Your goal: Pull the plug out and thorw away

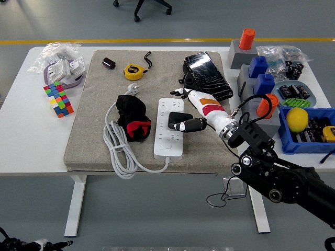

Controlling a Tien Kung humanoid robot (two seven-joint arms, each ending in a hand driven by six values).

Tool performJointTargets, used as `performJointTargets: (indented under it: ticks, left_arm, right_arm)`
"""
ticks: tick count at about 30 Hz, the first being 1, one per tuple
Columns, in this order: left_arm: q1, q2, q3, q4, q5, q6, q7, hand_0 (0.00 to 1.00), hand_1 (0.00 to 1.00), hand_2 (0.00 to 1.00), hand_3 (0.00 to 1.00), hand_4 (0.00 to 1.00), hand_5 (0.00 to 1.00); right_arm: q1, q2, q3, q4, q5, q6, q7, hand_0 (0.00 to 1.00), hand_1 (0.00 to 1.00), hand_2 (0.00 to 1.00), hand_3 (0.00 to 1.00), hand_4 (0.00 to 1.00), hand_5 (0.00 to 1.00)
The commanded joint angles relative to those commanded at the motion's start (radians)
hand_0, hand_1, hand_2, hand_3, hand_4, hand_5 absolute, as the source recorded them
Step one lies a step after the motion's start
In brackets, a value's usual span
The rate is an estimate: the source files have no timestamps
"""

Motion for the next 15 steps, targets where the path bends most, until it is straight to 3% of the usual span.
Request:
performJointTargets:
  ticks: [9,10,15]
  left_arm:
    - [-0.001,-0.002,0.01,-0.001,0.004,-0.001,0.001,0.526,0.665,0.693,0.663,0.826,0.698]
    - [-0.001,-0.002,0.011,-0.002,0.004,-0.002,0.001,0.526,0.665,0.693,0.662,0.825,0.698]
    - [0.001,-0.003,0.013,-0.002,0.005,-0.003,0.002,0.526,0.665,0.693,0.662,0.825,0.698]
  right_arm:
    - [0.027,0.036,-0.044,-0.097,0.036,-0.057,0.048,0.654,0.706,0.701,0.757,0.998,0.227]
    - [0.03,0.038,-0.05,-0.107,0.039,-0.058,0.051,0.583,0.663,0.669,0.662,0.998,0.162]
    - [0.04,0.05,-0.076,-0.145,0.059,-0.065,0.064,0.583,0.663,0.669,0.662,0.998,0.162]
